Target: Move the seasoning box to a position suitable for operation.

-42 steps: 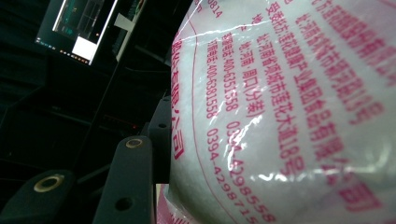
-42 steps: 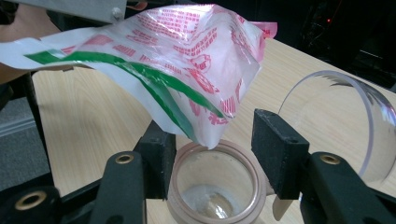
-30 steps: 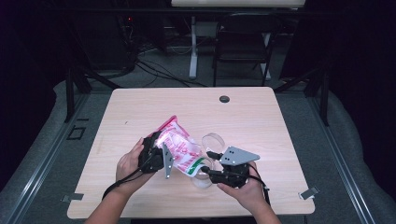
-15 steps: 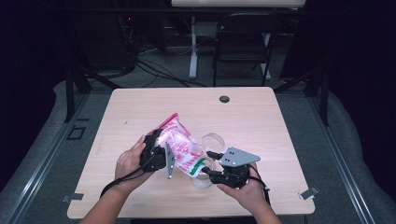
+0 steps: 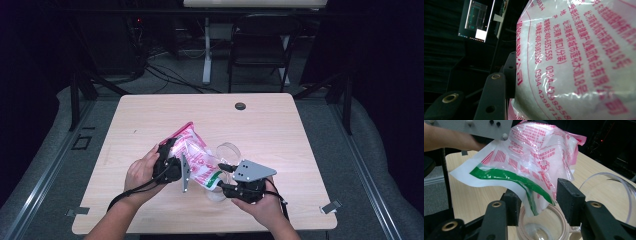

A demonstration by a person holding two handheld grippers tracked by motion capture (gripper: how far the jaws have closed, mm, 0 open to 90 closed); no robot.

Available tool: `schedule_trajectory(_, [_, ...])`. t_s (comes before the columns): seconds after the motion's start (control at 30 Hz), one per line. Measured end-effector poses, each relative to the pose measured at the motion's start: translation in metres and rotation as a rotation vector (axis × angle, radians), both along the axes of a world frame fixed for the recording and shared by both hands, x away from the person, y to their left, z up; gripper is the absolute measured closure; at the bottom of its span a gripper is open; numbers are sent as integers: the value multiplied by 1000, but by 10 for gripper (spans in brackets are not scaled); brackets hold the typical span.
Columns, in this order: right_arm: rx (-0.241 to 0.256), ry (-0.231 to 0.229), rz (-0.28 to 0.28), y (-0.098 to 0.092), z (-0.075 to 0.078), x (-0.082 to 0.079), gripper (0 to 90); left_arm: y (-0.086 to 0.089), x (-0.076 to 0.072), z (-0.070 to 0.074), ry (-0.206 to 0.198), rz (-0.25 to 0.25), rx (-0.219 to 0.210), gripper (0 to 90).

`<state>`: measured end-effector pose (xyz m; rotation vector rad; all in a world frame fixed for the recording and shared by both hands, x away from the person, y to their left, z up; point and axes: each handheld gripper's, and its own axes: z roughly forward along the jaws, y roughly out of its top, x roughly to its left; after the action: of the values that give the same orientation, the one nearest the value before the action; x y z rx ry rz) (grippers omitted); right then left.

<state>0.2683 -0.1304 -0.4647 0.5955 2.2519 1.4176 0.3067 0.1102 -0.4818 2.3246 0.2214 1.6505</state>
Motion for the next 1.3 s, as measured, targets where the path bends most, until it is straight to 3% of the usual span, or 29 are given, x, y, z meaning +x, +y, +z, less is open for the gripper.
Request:
schedule_trajectory(0.23, [1, -5, 24, 2, 3, -4, 757, -1, -3, 0, -15, -7, 6, 599])
schedule_trajectory(0.5, [-39, -3, 16, 3, 1, -3, 887, -2, -4, -3, -23, -14, 2, 610])
schedule_trajectory(0.93, [-90, 11, 17, 6, -3, -2, 900, -1, -4, -12, -13, -13, -14, 619])
schedule_trajectory(1.3, [-96, 29, 25, 7, -7, -1, 900, 0, -5, -18, -23, -12, -10, 621])
